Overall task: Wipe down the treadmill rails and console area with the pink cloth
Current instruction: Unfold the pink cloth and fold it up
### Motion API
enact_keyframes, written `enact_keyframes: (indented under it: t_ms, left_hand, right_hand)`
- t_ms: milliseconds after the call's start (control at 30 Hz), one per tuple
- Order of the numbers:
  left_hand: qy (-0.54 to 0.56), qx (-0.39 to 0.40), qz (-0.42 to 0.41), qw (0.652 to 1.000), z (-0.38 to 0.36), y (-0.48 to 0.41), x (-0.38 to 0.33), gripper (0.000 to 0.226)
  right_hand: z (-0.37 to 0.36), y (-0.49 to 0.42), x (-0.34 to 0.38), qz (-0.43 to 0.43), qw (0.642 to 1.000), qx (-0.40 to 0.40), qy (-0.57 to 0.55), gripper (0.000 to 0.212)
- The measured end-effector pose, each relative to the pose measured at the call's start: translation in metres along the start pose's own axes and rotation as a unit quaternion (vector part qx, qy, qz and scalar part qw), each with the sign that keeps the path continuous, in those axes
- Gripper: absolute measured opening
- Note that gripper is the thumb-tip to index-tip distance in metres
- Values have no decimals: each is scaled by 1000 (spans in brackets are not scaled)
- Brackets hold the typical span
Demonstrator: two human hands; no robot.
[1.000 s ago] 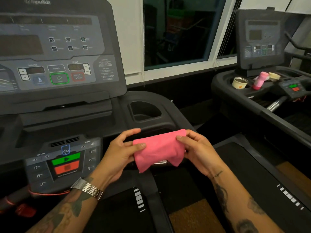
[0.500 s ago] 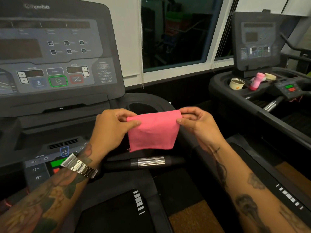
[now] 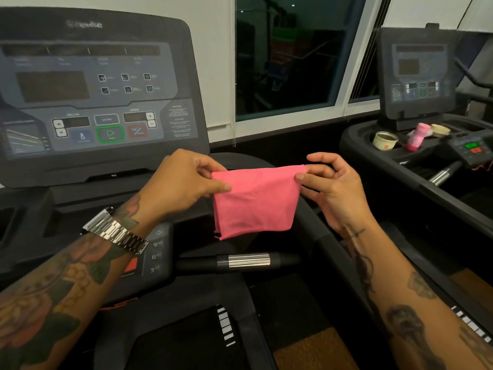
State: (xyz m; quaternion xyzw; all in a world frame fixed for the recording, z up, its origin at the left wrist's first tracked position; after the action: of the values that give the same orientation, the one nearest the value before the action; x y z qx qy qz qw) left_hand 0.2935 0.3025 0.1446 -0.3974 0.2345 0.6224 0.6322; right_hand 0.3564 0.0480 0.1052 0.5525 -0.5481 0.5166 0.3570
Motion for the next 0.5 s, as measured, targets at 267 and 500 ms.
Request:
enact_keyframes:
  t_ms: [267, 500]
  left_hand:
    - [-36, 17, -32, 999, 3, 2, -2, 12]
    - [280, 135, 36, 950, -17, 9, -2, 5]
  right_hand:
    - [3, 11, 5, 67, 993, 11, 96, 47]
    - [-4, 17, 12, -19, 991, 127, 39, 9]
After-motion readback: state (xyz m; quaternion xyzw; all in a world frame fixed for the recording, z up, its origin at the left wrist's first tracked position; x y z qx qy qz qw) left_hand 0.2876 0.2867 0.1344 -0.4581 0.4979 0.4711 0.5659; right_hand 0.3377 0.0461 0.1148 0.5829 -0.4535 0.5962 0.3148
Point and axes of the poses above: each hand's wrist, its own y-axis away from the middle knuckle, its own z-axis out of the back of the hand, x = y × z, the point moved 5 cm from there along -y, towards the middle knuckle, and after that the axes turned 5 degrees about y, right-handed, at the moved point
